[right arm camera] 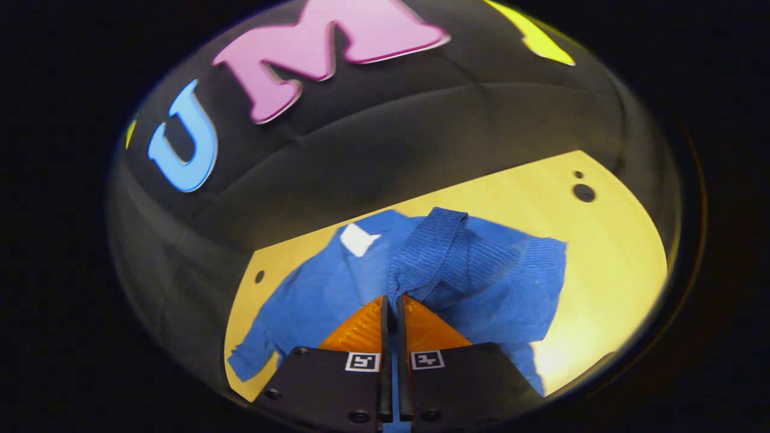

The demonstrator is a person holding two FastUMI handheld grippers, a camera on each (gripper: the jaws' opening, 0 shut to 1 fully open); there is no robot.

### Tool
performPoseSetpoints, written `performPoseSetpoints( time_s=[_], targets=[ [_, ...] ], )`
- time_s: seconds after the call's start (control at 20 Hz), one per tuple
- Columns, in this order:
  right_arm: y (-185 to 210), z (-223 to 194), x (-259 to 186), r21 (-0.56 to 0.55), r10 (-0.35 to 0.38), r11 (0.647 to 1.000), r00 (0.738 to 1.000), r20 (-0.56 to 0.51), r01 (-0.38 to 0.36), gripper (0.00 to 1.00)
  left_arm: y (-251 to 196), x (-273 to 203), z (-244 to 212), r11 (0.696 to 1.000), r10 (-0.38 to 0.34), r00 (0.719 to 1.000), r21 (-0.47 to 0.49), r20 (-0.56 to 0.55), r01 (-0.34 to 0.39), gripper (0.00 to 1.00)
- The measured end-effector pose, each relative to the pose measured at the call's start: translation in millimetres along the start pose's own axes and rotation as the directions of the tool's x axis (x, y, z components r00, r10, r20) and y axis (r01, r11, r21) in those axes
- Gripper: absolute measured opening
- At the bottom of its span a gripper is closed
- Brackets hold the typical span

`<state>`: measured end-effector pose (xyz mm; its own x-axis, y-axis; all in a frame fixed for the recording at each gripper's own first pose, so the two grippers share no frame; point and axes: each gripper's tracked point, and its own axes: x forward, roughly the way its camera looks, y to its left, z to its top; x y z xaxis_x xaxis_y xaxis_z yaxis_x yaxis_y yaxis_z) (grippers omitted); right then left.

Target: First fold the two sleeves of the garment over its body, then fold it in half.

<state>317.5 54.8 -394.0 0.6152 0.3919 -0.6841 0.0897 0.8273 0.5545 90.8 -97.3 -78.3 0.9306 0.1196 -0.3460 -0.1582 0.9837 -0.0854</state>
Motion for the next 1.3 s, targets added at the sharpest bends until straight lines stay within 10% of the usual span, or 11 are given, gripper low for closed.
performPoseSetpoints(
  time_s=[0.3, 0.5, 0.55, 0.65, 0.7, 0.9, 1.3],
  targets=[
    [153.2, -59.1, 69.6, -0.004, 0.111, 0.994, 0.990, -0.085, -0.111, 0.04, 74.5, -15.7, -25.1, 0.988, 0.104, 0.994, -0.111, -0.042, -0.108, 0.78],
    [158.5, -121.4, 103.1, 0.014, 0.038, 0.999, 0.976, -0.216, -0.035, 0.02, 111.5, -17.9, -36.9, 0.982, 0.150, 0.987, -0.108, -0.054, -0.155, 0.78],
    [158.4, -124.1, 103.5, 0.016, 0.036, 0.999, 0.975, -0.221, -0.033, 0.41, 118.8, -17.0, -39.6, 0.981, 0.159, 0.986, -0.103, -0.052, -0.164, 0.78],
    [146.2, -115.2, 97.8, -0.051, -0.007, 0.999, 0.984, -0.176, -0.002, 0.79, 134.4, -14.5, -39.6, 0.977, 0.178, 0.983, -0.113, -0.051, -0.183, 0.78],
    [142.0, -102.3, 87.6, -0.092, -0.016, 0.996, 0.991, -0.135, 0.003, 0.98, 140.8, -11.2, -37.4, 0.973, 0.182, 0.982, -0.133, -0.045, -0.187, 0.78],
    [116.6, -28.0, 3.1, -0.237, -0.047, 0.969, 0.993, 0.106, 0.071, 0.98, 162.3, 3.1, -30.8, 0.966, 0.187, 0.982, -0.177, -0.029, -0.189, 0.78],
    [88.5, 39.8, -208.9, -0.348, -0.076, 0.899, 0.876, 0.475, 0.266, 0.98, 234.0, 41.3, -52.9, 0.976, 0.168, 0.981, -0.121, -0.100, -0.179, 0.78]
  ],
)
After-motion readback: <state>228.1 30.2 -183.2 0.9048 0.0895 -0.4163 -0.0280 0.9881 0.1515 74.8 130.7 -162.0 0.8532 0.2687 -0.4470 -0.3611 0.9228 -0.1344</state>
